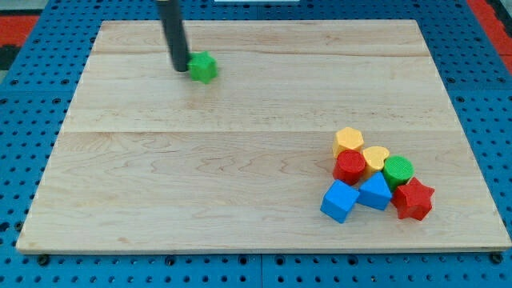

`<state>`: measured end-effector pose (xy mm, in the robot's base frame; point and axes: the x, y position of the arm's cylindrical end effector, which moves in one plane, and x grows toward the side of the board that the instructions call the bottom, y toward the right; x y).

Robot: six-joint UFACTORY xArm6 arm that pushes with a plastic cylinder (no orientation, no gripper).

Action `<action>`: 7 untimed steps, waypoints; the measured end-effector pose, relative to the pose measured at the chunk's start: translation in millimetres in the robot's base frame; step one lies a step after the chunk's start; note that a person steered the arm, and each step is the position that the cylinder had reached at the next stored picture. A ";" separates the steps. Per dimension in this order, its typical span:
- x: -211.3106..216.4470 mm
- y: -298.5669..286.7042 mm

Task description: Push the green star to the group of blocks

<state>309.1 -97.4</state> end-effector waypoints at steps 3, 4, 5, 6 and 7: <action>-5.6 76.1; 39.9 104.7; 91.6 132.8; 139.0 147.8; 180.8 150.4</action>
<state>489.9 53.0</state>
